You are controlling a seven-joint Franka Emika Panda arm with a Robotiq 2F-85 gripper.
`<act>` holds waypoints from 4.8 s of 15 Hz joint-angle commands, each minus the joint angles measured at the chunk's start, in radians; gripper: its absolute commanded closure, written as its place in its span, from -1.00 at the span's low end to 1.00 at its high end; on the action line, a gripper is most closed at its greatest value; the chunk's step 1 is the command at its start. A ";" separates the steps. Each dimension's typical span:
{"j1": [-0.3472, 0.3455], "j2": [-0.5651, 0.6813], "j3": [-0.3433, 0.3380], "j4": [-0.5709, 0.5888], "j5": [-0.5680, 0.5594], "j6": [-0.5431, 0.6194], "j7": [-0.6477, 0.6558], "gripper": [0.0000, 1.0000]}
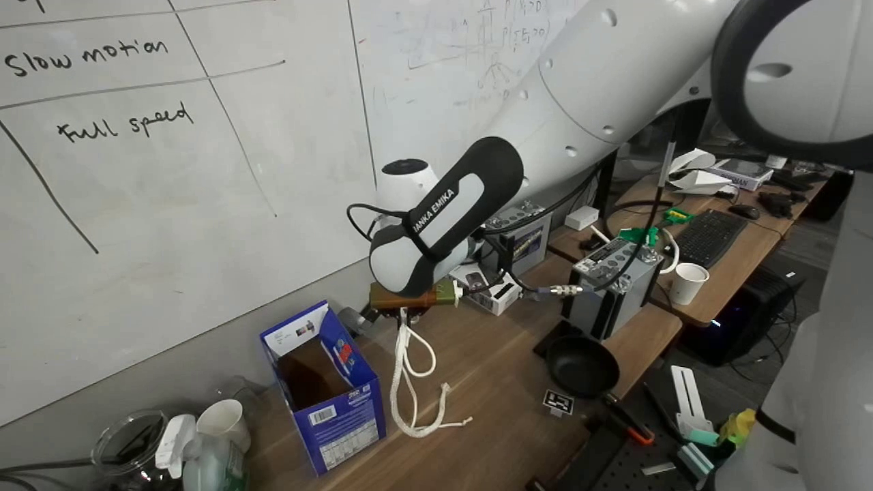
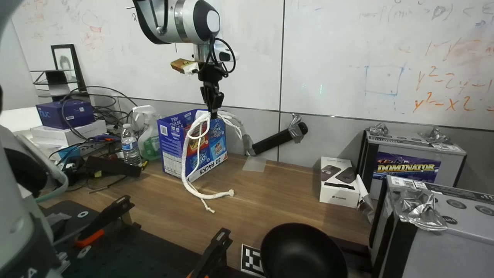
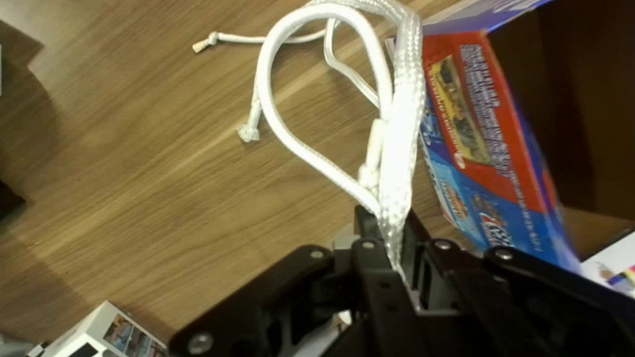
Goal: Put the white ropes in the carton box
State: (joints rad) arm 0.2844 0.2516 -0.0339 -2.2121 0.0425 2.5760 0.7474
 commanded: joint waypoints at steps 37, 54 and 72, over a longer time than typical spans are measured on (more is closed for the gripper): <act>0.035 0.272 0.166 0.463 0.021 -0.140 -0.230 0.74; -0.017 0.545 0.186 0.598 0.101 -0.076 -0.415 0.74; -0.029 0.734 0.209 0.688 0.151 -0.091 -0.501 0.74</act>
State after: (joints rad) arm 0.2246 0.9687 0.1930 -1.5597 0.2015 2.5027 0.2334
